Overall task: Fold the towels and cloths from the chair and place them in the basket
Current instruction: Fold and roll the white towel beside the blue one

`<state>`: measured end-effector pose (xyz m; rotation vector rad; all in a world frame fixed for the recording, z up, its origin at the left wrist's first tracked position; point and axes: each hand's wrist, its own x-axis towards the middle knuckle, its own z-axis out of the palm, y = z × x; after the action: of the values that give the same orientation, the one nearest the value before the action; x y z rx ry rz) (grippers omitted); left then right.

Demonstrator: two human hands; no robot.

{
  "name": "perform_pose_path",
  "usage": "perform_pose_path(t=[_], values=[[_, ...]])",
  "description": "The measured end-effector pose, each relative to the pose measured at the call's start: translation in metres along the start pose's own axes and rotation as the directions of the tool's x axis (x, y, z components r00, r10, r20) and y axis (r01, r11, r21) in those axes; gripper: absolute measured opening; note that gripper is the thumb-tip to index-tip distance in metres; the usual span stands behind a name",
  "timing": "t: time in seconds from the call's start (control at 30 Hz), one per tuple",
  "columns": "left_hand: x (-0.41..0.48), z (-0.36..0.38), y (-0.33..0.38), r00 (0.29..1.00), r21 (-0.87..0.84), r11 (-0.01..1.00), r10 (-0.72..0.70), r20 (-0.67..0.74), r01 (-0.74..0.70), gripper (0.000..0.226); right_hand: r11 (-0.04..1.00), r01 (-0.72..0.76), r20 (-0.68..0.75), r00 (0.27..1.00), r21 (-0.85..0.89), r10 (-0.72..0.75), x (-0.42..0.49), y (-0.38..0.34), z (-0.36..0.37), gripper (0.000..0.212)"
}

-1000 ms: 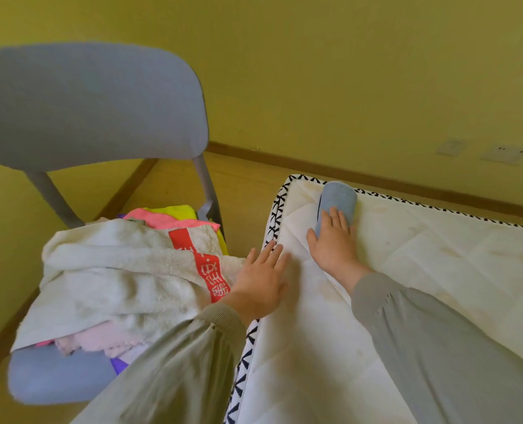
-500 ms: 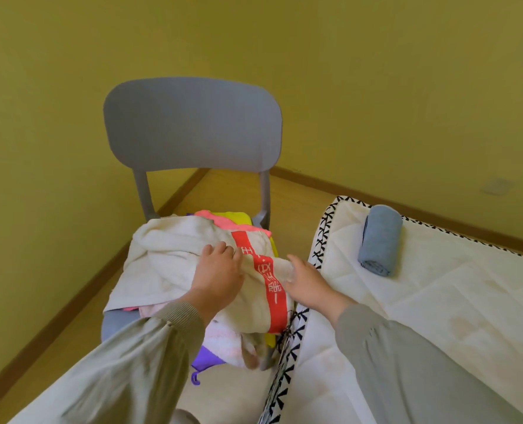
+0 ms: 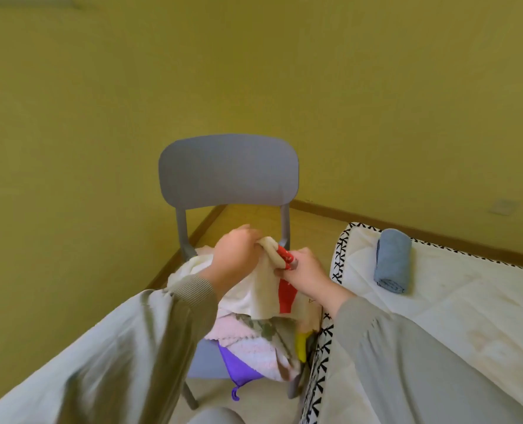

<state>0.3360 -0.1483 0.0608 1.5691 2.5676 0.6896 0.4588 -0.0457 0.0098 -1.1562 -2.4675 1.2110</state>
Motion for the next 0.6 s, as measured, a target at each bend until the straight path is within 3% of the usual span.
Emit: perform_pose_path(t=[0.1, 0.3, 0.43, 0.6], values=[[0.002, -0.056, 0.014, 0.994, -0.123, 0.992, -0.017, -0.104, 0.004, 0.026, 0.990, 0.101, -0.078, 0.993, 0.094, -0.094, -0.010, -0.049, -0.024, 0.023], [-0.013, -0.158, 0.045, 0.967, -0.317, 0.947, -0.029, -0.254, -0.055, 0.025, 0.949, 0.229, -0.118, 0.971, 0.217, -0.208, -0.061, -0.144, -0.078, 0.012], [-0.023, -0.217, 0.076, 0.941, -0.472, 0.870, -0.030, -0.336, -0.141, 0.020, 0.846, 0.316, -0.242, 0.943, 0.430, -0.229, -0.104, -0.195, -0.109, 0.014], [-0.044, -0.279, 0.113, 0.935, -0.547, 0.807, 0.018, -0.354, -0.222, 0.019, 0.791, 0.390, -0.393, 0.896, 0.471, -0.207, -0.150, -0.247, -0.151, 0.009]])
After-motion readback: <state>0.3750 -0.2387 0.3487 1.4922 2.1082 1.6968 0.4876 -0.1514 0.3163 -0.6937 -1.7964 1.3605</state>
